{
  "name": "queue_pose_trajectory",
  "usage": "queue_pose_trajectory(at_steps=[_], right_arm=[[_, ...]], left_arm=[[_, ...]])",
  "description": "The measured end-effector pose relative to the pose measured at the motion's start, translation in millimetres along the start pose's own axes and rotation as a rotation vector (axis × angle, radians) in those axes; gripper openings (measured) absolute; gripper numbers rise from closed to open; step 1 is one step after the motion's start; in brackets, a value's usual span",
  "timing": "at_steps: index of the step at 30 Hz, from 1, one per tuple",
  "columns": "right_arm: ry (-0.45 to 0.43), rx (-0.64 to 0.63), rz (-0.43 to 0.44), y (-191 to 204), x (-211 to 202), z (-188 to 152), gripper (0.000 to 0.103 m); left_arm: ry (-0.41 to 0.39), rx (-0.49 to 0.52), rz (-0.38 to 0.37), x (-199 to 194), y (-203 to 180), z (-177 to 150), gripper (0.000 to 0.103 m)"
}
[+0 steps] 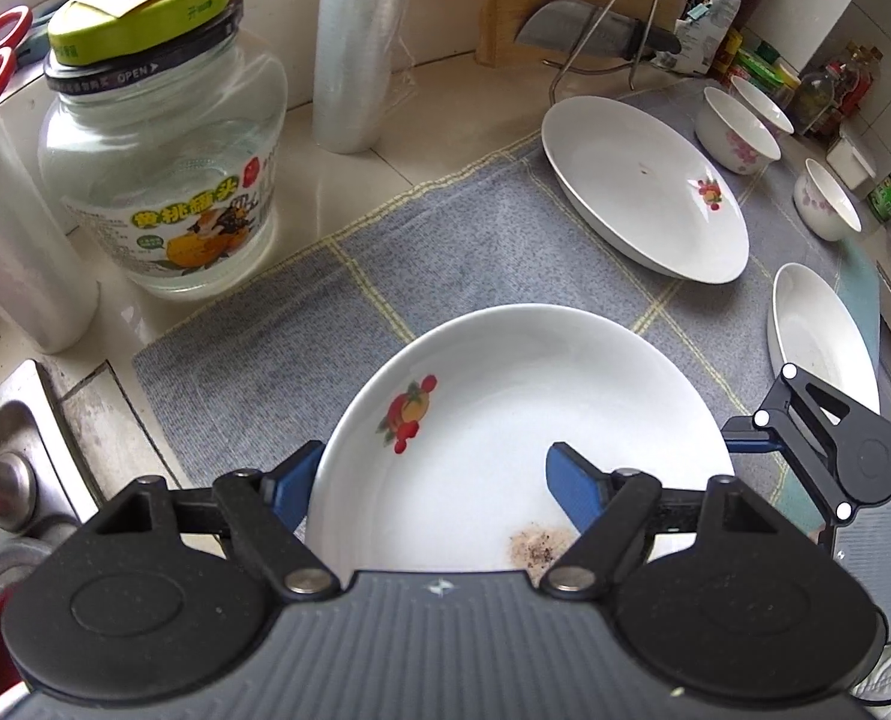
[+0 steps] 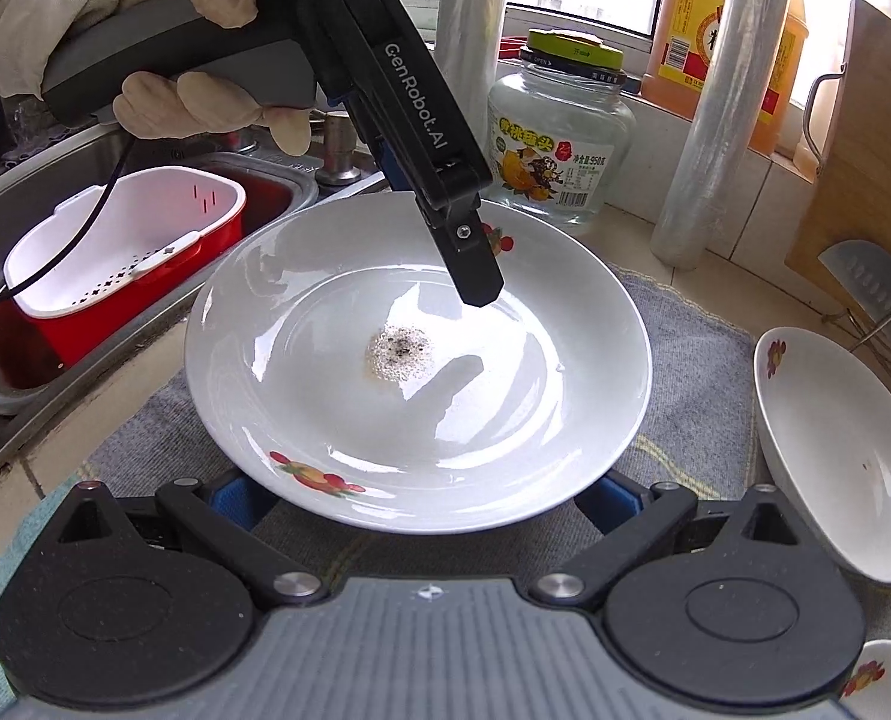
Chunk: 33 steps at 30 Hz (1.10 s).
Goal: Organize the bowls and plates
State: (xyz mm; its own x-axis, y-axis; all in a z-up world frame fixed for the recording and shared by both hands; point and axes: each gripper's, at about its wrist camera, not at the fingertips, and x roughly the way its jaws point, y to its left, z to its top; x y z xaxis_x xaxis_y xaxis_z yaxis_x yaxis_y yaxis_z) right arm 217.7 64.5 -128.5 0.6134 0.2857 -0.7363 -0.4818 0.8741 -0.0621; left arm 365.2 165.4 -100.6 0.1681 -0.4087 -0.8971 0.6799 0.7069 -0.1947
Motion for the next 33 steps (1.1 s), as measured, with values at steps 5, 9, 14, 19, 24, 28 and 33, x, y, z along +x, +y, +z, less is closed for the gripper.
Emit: queue_pose_trajectory(at_steps=[5,9,14,19,24,28,33], right_arm=[[0.000,-0.011,0.010,5,-16,-10,0.103],[0.001,-0.017,0.018,10,-27,-20,0.103],[0.012,-0.012,0.028,14,-38,-32,0.103],[0.024,-0.015,0.031,19,-46,-45,0.103],[0.035,-0.009,0.030,20,-49,-53,0.103],[0.038,0.004,0.024,19,-47,-54,0.103],[0.038,0.022,0.021,19,-43,-55,0.103]], left_arm=[[-0.001,-0.011,0.003,-2,-17,-13,0.078],[-0.004,-0.024,0.003,-4,-31,-23,0.078],[-0.005,-0.031,0.002,-4,-46,-35,0.078],[0.000,-0.036,0.001,-1,-57,-44,0.078],[-0.001,-0.040,-0.003,3,-62,-47,0.078],[-0.010,-0.037,0.003,5,-63,-45,0.078],[-0.017,-0.042,0.005,9,-59,-43,0.078]])
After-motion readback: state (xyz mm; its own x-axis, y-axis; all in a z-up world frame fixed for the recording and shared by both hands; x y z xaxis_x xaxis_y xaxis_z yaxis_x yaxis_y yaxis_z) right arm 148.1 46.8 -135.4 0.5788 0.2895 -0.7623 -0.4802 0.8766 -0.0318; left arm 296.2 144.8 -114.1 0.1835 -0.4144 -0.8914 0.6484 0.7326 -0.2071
